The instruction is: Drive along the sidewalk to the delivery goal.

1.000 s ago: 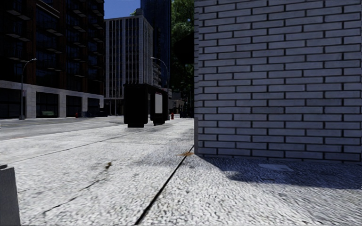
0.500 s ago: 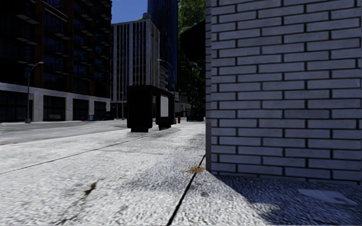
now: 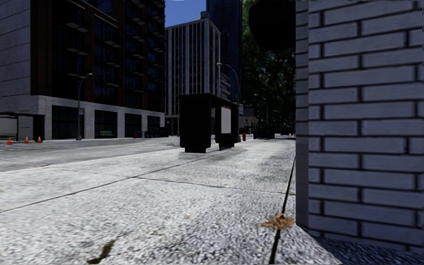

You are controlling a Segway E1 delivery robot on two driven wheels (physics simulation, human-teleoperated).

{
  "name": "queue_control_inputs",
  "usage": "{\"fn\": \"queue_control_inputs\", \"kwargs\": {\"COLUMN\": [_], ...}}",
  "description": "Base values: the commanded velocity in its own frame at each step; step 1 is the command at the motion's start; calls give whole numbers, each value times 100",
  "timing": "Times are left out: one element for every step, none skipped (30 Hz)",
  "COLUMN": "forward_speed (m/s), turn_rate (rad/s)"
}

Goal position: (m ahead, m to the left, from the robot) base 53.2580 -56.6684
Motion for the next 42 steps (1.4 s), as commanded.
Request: {"fn": "queue_control_inputs", "kwargs": {"forward_speed": [151,151,152,152,155,155,164,173,178,178,181,184,186,186,190,191,194,194,200,200,200,200,200,200,200,200,200,200,200,200,200,200,200,200,200,200,200,200,200,200,200,200], "turn_rate": [57,57,55,44,28,28,8,0,0,0,0,0,0,0,0,0,0,0,0,0,0,0,0,0,0,0,0,0,-5,-11,-11,-13,-16,-21,-21,-24,-26,-27,-27,-27,-27,-28]}}
